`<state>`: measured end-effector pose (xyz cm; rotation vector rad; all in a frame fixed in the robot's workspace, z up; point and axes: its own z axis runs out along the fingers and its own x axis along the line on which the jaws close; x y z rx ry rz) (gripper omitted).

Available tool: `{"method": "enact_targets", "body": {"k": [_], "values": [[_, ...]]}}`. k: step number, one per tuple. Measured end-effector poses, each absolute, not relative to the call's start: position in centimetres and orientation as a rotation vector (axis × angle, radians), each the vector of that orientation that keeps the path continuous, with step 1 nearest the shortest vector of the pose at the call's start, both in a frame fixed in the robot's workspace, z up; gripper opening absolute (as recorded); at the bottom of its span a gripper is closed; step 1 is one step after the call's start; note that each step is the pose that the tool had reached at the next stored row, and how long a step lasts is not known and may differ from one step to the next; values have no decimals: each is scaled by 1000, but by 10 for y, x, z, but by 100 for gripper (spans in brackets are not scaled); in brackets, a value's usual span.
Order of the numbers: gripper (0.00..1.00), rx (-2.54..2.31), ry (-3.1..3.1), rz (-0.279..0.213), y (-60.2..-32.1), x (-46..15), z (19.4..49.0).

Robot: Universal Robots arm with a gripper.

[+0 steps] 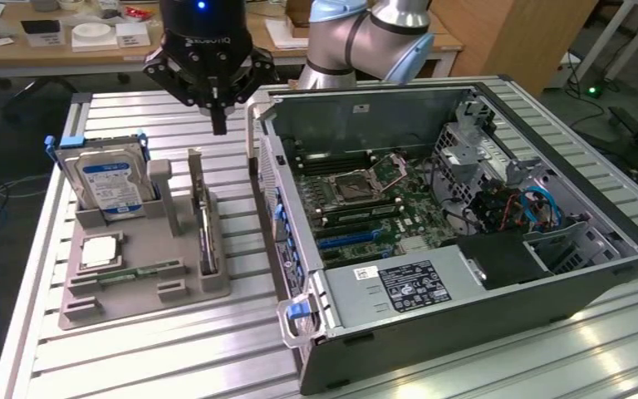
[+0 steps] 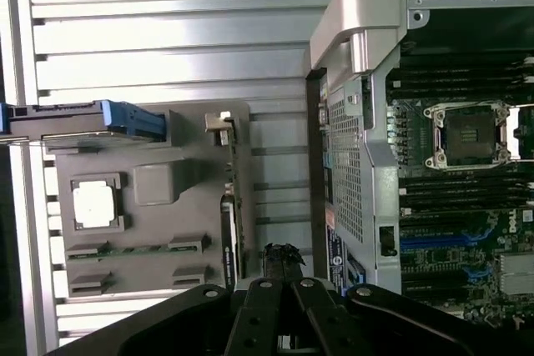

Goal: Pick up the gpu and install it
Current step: 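Reach for the gpu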

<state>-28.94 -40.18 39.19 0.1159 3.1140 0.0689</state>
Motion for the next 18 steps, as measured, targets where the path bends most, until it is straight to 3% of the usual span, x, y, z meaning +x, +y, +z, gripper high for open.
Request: {"method": "enact_targets", "body": {"k": [18], "values": [[11, 116, 3114, 69, -402, -324, 391]]}}
